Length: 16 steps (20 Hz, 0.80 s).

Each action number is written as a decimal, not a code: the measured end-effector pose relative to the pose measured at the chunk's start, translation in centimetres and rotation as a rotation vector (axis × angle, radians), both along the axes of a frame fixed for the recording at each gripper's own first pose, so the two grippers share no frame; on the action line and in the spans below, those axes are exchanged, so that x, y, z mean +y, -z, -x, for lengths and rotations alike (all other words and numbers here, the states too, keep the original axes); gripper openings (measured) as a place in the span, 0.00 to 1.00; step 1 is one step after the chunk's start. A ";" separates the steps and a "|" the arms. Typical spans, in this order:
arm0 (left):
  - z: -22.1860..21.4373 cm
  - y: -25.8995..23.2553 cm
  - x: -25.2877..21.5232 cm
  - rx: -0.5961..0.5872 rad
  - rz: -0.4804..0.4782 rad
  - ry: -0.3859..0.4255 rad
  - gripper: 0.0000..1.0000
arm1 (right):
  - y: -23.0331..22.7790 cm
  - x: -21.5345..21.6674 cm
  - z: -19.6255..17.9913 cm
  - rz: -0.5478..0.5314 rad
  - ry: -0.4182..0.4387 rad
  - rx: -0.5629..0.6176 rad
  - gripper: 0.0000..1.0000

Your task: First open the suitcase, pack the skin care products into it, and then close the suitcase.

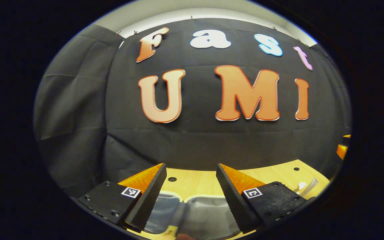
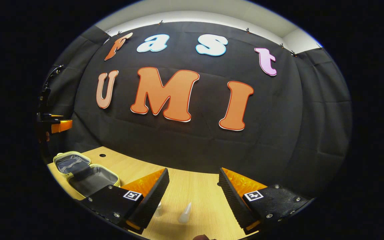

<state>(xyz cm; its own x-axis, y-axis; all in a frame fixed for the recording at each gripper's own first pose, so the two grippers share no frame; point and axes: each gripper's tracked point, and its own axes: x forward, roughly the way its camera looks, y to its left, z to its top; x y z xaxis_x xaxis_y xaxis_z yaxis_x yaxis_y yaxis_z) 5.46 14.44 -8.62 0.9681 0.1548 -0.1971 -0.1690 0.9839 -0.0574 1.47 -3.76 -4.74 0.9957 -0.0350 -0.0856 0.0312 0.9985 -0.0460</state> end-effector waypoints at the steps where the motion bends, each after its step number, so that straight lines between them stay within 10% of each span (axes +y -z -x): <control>1: -0.4 -0.5 -1.8 -0.010 -0.010 0.026 0.96 | 0.4 -0.3 0.1 -0.005 -0.002 0.006 0.96; 16: -0.4 4.4 -21.2 0.032 0.031 0.333 0.96 | 7.4 -2.7 1.7 -0.033 -0.017 0.106 0.96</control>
